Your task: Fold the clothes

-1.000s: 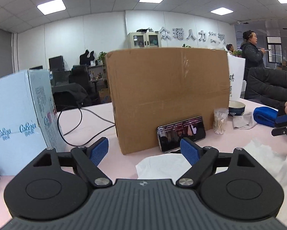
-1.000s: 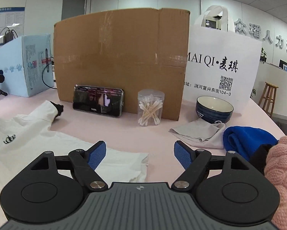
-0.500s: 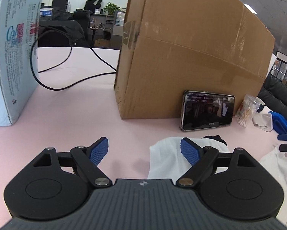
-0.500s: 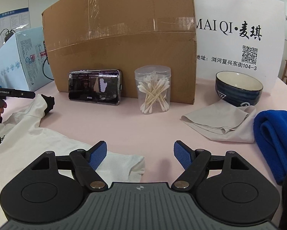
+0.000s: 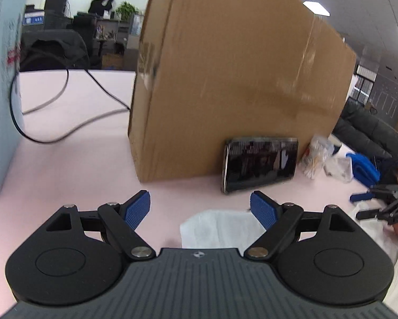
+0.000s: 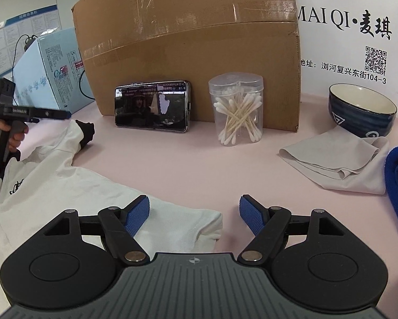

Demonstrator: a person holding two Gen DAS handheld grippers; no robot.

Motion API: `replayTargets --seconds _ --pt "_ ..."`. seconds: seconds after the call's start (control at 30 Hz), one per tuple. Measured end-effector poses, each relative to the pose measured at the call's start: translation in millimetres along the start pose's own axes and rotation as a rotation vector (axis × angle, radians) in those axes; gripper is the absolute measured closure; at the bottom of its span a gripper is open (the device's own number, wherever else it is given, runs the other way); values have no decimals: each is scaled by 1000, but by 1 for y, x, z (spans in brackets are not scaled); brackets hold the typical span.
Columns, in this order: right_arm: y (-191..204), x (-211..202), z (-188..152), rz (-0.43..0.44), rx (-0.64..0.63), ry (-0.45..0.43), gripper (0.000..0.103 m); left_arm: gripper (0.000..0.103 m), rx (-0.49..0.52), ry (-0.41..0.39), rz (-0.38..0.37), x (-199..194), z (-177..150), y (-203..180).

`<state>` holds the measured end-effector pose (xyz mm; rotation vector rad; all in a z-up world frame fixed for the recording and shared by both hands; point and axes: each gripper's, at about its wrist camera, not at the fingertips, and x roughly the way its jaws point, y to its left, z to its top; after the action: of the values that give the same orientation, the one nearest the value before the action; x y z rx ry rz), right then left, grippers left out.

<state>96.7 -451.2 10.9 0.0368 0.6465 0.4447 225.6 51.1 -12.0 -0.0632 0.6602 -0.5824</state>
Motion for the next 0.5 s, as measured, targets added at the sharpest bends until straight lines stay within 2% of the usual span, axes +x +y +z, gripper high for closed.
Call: replayTargets --seconds 0.03,0.1,0.2,0.27,0.3,0.33,0.43,0.5 --pt "0 0 0 1 -2 1 29 22 -1 30 1 7 -5 2" --pt "1 1 0 1 -13 4 30 22 26 22 8 9 -9 -1" --pt "5 2 0 3 -34 8 41 22 88 36 50 12 -10 -13" --pt "5 2 -1 6 -39 7 59 23 152 42 91 14 -12 -25" --pt "5 2 -1 12 -41 6 62 33 178 39 92 14 -13 -28" --pt "6 2 -1 20 -45 6 70 50 196 34 75 12 -13 -31" --pt "10 2 -1 30 -68 7 87 82 230 18 27 9 -14 -33" --pt "12 -1 -1 43 -83 -7 91 86 238 -1 9 5 -14 -33"
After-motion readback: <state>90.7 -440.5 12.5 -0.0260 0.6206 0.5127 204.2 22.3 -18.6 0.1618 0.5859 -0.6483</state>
